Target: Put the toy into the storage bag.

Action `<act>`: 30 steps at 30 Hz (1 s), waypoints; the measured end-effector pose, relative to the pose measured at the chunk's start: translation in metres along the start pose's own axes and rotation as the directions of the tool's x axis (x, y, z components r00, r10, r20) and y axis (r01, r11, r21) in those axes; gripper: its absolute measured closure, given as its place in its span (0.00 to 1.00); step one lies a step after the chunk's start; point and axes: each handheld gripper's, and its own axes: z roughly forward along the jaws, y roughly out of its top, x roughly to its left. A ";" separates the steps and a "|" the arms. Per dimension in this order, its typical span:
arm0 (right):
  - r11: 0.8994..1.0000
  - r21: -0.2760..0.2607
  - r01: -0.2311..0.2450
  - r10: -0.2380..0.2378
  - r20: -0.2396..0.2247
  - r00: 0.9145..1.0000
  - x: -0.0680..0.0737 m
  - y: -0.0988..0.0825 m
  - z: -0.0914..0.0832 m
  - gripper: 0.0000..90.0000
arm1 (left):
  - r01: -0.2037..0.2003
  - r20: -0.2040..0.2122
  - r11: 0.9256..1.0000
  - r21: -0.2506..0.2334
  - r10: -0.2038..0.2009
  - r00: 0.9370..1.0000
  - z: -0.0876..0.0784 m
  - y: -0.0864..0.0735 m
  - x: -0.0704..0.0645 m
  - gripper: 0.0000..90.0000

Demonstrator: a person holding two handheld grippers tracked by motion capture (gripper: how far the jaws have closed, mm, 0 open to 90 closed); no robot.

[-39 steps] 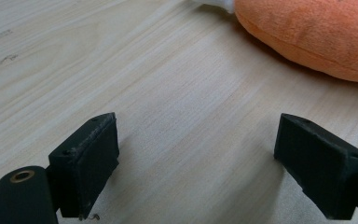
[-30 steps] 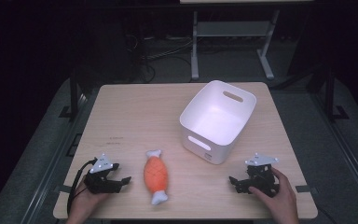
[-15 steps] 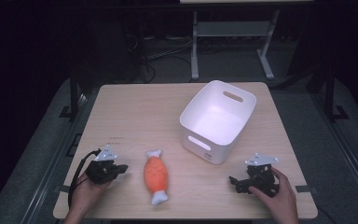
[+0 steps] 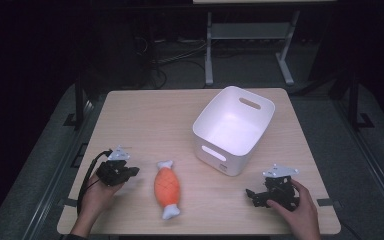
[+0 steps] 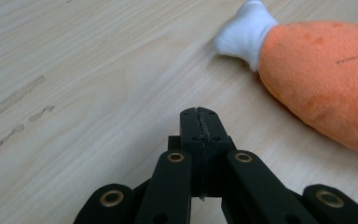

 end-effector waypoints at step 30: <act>1.000 0.001 0.000 0.000 0.000 1.000 0.000 0.000 0.000 0.00 | -0.080 0.070 0.993 0.084 0.074 0.995 0.042 0.040 -0.024 1.00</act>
